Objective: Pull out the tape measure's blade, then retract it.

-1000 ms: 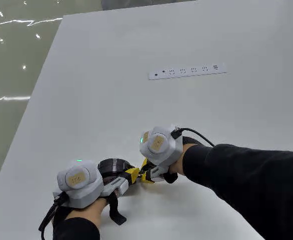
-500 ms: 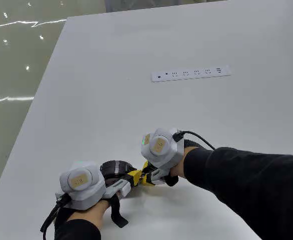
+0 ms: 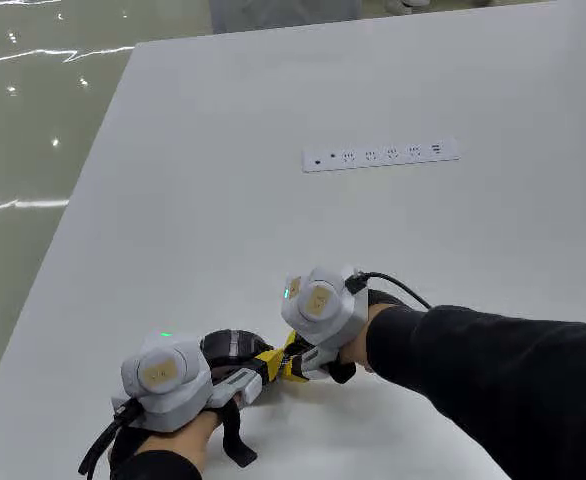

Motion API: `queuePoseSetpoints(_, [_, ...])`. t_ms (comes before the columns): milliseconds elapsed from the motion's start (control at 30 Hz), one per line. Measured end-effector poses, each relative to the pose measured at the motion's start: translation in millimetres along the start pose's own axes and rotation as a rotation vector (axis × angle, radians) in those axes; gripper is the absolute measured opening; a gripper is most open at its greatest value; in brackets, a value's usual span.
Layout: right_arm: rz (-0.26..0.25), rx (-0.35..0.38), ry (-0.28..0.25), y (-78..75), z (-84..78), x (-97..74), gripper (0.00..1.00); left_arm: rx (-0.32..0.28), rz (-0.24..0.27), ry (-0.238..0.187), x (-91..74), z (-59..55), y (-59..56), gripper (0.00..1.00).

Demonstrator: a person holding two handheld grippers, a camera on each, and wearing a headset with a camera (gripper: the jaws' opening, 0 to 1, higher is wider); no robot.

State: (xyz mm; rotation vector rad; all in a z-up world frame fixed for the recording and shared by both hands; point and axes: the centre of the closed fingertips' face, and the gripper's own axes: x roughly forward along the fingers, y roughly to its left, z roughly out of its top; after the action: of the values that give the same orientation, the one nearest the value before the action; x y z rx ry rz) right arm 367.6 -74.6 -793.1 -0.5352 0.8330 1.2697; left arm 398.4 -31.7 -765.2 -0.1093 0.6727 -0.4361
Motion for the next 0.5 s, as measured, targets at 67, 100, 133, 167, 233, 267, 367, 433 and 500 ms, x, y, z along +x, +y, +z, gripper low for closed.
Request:
queuePoseSetpoints(67, [-0.016,0.005,-0.006,-0.2,0.1,0.2,0.10,0.001,0.001,0.000,0.3,0.0,0.2,0.62])
queuePoseSetpoints(100, [-0.025,0.007,-0.010,-0.2,0.0,0.3,0.10,0.002,0.000,0.000,0.4,-0.1,0.1,0.62])
queuePoseSetpoints(133, [-0.030,0.010,-0.013,-0.1,0.0,0.4,0.10,0.002,0.000,0.000,0.6,-0.2,0.0,0.62])
queuePoseSetpoints(167, [-0.036,0.022,-0.017,-0.9,0.3,0.4,0.10,0.004,0.000,0.001,1.0,-0.3,-0.2,0.62])
queuePoseSetpoints(233, [-0.044,0.021,-0.017,-0.8,0.6,0.4,0.10,0.007,0.000,0.001,1.5,-0.5,-0.6,0.62])
queuePoseSetpoints(267, [-0.049,0.008,-0.015,-0.6,0.6,0.4,0.11,0.006,0.000,0.000,1.4,-0.4,-0.7,0.62])
queuePoseSetpoints(367, [-0.053,0.025,-0.016,-1.4,0.8,0.4,0.11,0.006,0.001,0.000,1.1,-0.5,-0.6,0.62])
queuePoseSetpoints(433, [-0.060,0.025,-0.013,-1.4,0.8,0.5,0.11,0.007,0.001,0.000,1.1,-0.4,-0.6,0.62])
queuePoseSetpoints(500, [-0.067,0.037,-0.019,-0.6,1.1,0.1,0.12,0.009,0.000,-0.002,1.1,-0.3,-0.7,0.62])
